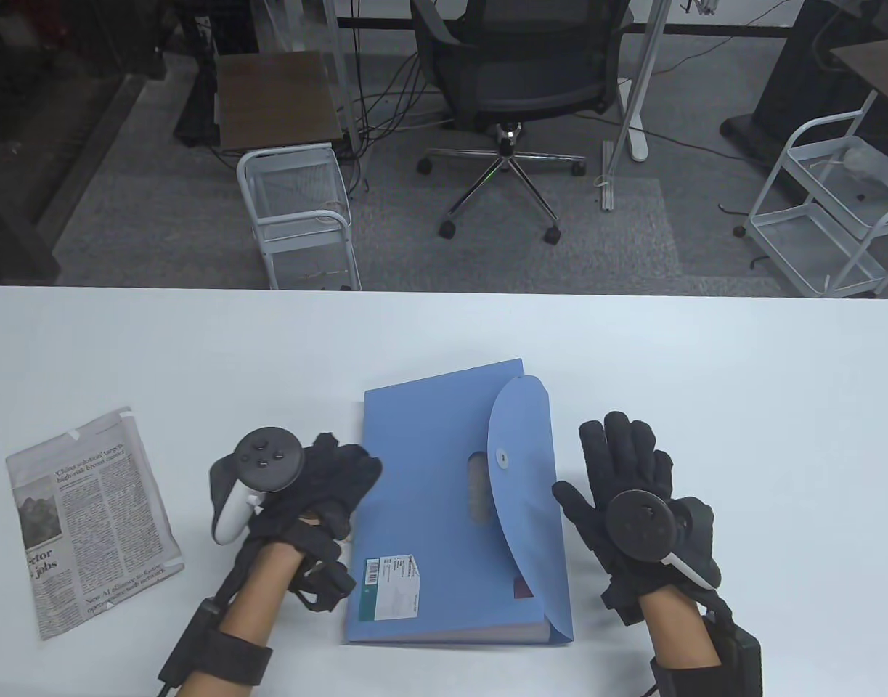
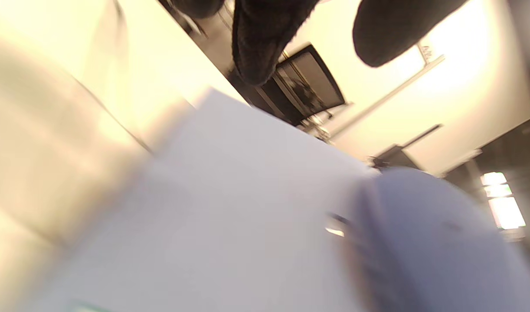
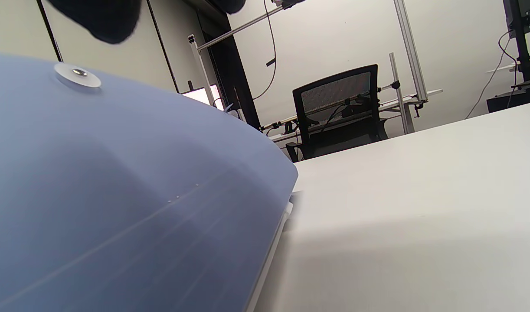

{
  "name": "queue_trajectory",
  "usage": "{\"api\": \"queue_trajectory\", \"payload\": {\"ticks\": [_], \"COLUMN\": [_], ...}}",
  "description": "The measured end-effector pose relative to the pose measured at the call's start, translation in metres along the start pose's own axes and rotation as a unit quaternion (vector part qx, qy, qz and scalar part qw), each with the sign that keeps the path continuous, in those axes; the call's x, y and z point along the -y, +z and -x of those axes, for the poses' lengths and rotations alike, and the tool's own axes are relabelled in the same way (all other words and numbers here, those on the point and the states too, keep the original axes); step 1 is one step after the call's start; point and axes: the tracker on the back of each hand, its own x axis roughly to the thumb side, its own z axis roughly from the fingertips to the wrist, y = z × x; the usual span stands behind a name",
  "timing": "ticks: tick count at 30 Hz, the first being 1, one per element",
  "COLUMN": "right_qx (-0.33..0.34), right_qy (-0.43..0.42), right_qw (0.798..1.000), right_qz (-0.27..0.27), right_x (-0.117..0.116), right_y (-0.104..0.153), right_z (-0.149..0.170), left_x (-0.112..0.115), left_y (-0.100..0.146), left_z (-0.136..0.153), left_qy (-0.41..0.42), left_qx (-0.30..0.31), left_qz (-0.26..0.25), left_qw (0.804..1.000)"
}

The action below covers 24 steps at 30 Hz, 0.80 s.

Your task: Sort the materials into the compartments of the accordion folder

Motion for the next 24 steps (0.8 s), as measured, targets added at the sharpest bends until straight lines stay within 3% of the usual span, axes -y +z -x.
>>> {"api": "queue_trajectory", "payload": {"ticks": [2, 5, 7, 11, 16, 24], "right_qx": [-0.001, -0.004, -0.008, -0.013, -0.016, -0.013], "right_qy": [-0.002, -0.001, 0.0, 0.001, 0.0, 0.007], "right_qw": [1.0, 1.0, 1.0, 1.0, 1.0, 1.0], "right_qz": [0.002, 0.003, 0.001, -0.003, 0.0, -0.002], "right_x": [0.0, 0.001, 0.001, 0.001, 0.002, 0.0], "right_y": [0.0, -0.001, -0.001, 0.0, 0.001, 0.001], "right_z": [0.001, 0.003, 0.004, 0.005, 0.007, 0.006], "left_x": [-0.018, -0.038, -0.044, -0.052, -0.048, -0.05], "left_y": [0.007, 0.019, 0.027, 0.035, 0.033, 0.029], "left_z": [0.028, 0.076, 0.105, 0.148, 0.163, 0.16], "left_qy": [-0.07, -0.162, -0.181, -0.172, -0.161, -0.188], "left_qx": [-0.045, -0.136, -0.199, -0.306, -0.34, -0.363], "left_qz": [-0.042, -0.084, -0.109, -0.102, -0.076, -0.123], "left_qw": [0.996, 0.974, 0.957, 0.931, 0.923, 0.904]}}
